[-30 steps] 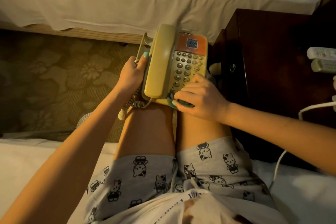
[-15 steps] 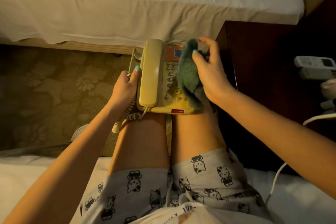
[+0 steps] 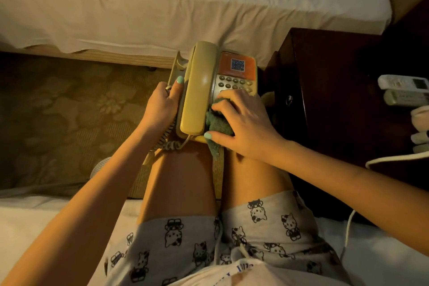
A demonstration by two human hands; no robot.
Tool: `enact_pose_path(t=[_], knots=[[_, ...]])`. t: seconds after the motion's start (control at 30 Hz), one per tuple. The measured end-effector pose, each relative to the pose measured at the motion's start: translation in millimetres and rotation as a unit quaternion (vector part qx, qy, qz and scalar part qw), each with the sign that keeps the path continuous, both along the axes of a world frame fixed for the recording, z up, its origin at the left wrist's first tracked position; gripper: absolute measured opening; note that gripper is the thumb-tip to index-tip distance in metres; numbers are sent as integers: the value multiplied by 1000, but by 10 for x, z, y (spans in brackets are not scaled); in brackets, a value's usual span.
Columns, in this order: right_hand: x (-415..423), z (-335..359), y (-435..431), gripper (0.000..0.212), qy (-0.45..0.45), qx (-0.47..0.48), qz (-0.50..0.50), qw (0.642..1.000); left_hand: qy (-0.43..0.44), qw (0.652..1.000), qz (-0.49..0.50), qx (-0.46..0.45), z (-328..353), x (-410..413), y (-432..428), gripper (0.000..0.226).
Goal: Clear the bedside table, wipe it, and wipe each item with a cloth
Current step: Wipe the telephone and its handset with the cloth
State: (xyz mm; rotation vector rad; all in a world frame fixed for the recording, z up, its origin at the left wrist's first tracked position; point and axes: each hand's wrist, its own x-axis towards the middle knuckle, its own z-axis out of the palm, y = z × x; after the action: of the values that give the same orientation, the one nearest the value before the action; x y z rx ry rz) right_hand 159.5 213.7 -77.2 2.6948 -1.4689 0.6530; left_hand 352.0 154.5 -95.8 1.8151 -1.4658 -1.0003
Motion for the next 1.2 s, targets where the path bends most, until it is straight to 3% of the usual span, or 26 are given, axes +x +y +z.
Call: enact_pose_path(t=[0.13,0.33,0.43,0.53,0.63,0.7,0.9,1.03,1.2], knots=[[-10,-37,-65,38,57,-72,41,995,7,1000,-1,-6,18,24,27,35],[-426,-108,-86,30,48,-37,106,993,19,1000,-1,-4,5,49,72,36],[-390,-126,-44,25,48,-51,67,995,9,1000,2,1,2,37,67,37],[-51,-188,65,20,47,-78,-31,995,16,1000,5,9,-23,32,69,42],[226,-173,25,14,-21,-80,-70,994,19,1000,12,20,-36,26,64,40],[278,-193,-35,10,-43,-77,-55,995,28,999,17,22,-39,37,49,42],[-82,-216,16,23,27,-72,104,992,37,999,0,25,-20,81,75,44],[-367,-220,49,16,65,-84,90,990,72,997,-9,14,-9,111,121,38],[-442,-228,-56,16,39,-80,57,994,90,996,-5,-7,2,108,193,31]])
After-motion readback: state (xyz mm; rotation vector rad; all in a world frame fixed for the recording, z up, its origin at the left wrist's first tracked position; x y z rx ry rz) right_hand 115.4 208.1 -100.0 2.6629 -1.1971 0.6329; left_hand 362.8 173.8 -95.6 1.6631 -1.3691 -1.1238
